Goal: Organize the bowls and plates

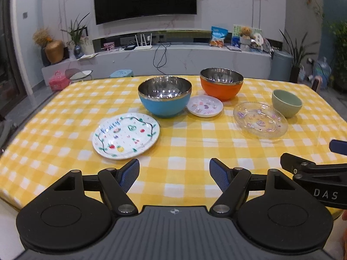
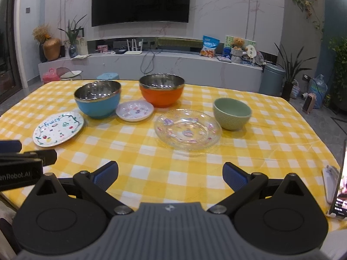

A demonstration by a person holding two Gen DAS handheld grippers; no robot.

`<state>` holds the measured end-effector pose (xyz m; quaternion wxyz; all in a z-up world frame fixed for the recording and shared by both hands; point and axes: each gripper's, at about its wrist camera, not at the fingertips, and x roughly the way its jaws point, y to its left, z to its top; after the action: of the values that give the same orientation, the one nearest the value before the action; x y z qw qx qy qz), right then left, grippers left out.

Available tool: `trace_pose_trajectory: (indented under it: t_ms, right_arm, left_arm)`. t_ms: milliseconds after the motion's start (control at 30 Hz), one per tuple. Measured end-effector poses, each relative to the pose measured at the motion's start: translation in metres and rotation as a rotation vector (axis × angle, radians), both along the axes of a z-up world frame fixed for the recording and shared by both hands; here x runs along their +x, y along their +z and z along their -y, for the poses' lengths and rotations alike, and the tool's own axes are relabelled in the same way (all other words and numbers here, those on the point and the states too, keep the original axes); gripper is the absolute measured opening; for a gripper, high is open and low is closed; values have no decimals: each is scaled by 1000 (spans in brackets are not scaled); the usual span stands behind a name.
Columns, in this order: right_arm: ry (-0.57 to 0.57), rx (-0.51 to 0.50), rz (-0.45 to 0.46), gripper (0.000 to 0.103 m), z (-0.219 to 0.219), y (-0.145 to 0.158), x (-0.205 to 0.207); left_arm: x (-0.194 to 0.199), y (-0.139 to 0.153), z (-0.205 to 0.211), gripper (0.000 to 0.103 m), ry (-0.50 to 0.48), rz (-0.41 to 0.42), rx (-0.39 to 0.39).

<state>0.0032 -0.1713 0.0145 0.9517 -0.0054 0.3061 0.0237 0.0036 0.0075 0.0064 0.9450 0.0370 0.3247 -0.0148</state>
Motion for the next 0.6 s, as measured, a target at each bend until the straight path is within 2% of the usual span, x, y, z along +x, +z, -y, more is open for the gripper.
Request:
trace_pose_trajectory:
  t_ms: [200,400,600]
  right_arm:
    - [68,89,-6,100,-15,4,12]
    - [111,93,-10,100,-45,10,34]
    - [138,112,-26,89,-69,15,63]
  left_arm:
    - [26,24,-32,80,-10,-57,-33]
    - [55,35,-68,73,15,-100,-26]
    - [88,46,-99,64,51,-126,-46]
